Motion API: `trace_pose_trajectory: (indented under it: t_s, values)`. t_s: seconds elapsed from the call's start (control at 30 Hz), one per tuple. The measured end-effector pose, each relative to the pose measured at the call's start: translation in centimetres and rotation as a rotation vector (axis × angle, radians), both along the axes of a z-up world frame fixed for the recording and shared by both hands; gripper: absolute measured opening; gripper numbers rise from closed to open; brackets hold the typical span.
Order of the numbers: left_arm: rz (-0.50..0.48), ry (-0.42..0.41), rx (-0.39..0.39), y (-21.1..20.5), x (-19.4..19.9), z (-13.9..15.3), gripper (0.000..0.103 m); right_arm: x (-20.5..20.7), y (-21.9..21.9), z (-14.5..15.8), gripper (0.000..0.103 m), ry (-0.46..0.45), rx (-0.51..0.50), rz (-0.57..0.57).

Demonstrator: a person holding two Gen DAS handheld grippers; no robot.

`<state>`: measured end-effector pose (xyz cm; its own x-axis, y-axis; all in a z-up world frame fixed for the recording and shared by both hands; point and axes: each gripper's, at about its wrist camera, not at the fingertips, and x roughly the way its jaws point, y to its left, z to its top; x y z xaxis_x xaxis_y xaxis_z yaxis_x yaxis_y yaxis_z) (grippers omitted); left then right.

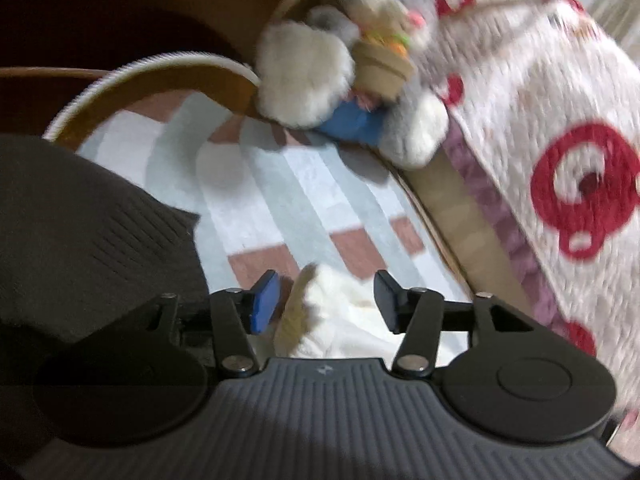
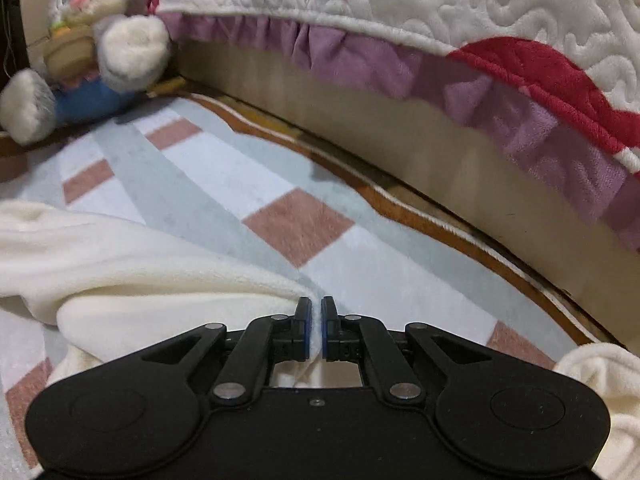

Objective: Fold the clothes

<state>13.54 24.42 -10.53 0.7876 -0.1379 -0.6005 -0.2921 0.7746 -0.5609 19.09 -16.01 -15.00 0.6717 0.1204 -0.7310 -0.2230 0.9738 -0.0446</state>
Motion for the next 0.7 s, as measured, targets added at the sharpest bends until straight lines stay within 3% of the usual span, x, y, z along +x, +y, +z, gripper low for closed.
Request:
trace_pose_trajectory:
  t_s: [0.03, 0.1, 0.17, 0.23, 0.3, 0.37, 0.43, 0.53, 0.67, 0.7]
  values:
    - [-0.031, 0.016, 0.003, -0.4, 0.3, -0.1, 0.053, -0.3, 0.4, 0.3, 0.009, -0.014, -0.038, 0.002]
    - [-0.094, 0.051, 0.015, -1.5, 0.9, -0.5, 0.054, -1.6, 1.5, 1.4, 0.029, -0.064, -0.118, 0.007]
    - [-0.136, 0.080, 0.079, -2.7, 1.3, -0.8, 0.058, -3.4, 2.8, 3.0, 0.030, -0.139, -0.166, 0.038]
    - [-0.156, 0.118, 0.184, -3.9, 1.7, -1.0, 0.061, -6.1, 4.1, 4.6, 0.034, -0.195, -0.136, 0.110]
    - [-0.163, 0.163, 0.252, -4.6, 2.0, -1.6, 0.063, -8.1, 5.4, 5.3, 0.037, -0.168, -0.049, 0.194]
    - [-0.161, 0.213, 0.226, -4.3, 2.2, -2.5, 0.063, -9.1, 6.8, 4.6, 0.037, -0.066, 0.026, 0.269]
    - [-0.153, 0.252, 0.118, -3.5, 2.5, -3.7, 0.063, -9.6, 8.5, 3.3, 0.037, 0.006, 0.032, 0.330]
    - [-0.118, 0.254, -0.017, -2.6, 2.9, -5.5, 0.063, -9.9, 10.1, 1.6, 0.038, 0.048, -0.006, 0.336]
    - [-0.047, 0.164, 0.003, -2.9, 3.5, -6.1, 0.065, -9.2, 10.9, 0.8, 0.055, 0.044, 0.008, 0.288]
    - [-0.041, 0.145, 0.015, -3.1, 3.7, -6.2, 0.059, -8.9, 11.0, 0.7, 0.055, 0.032, 0.006, 0.276]
